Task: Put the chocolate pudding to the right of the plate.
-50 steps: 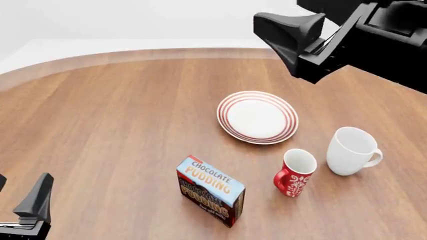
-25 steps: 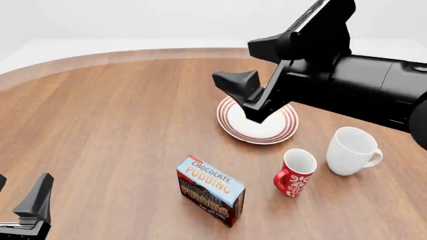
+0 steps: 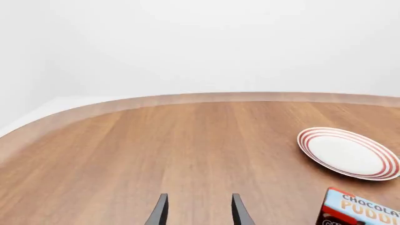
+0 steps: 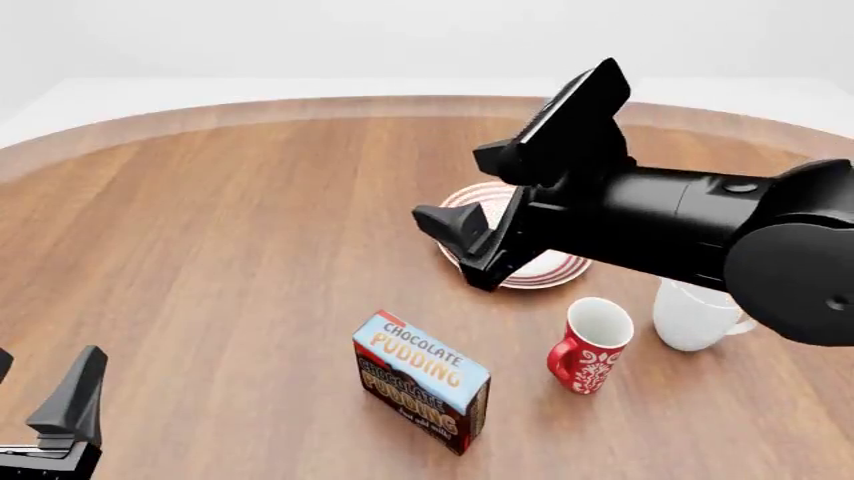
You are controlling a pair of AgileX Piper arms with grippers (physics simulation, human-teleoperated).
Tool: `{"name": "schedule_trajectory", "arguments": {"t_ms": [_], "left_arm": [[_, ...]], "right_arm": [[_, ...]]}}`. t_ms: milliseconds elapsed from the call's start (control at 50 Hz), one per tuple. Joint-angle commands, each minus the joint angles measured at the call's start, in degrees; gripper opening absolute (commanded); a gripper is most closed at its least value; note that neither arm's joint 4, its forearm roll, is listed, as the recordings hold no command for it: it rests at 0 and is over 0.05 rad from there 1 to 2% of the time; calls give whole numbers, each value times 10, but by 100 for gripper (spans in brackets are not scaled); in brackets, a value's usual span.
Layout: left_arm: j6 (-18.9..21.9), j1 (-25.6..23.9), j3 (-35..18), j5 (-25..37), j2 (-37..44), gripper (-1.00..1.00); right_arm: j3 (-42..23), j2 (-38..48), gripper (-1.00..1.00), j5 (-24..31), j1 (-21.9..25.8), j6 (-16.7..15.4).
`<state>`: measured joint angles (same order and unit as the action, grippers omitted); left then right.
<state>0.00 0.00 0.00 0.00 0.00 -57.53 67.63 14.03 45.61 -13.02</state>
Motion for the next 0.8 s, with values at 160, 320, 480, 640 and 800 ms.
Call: {"name": "schedule_trajectory", "arguments": {"t_ms": [160, 320, 480, 640, 800], "left_arm": [[0, 0, 0, 0, 0, 100], [0, 0, 0, 0, 0, 100], [0, 0, 0, 0, 0, 100], [0, 0, 0, 0, 0, 100], [0, 0, 0, 0, 0, 100]], "right_arm": [[25, 2, 100, 13, -11, 1], [51, -2, 100, 6, -12, 9], [55, 5, 100, 5, 0, 16], [70, 12, 100, -4, 8, 37], [76, 19, 100, -2, 23, 49]]}}
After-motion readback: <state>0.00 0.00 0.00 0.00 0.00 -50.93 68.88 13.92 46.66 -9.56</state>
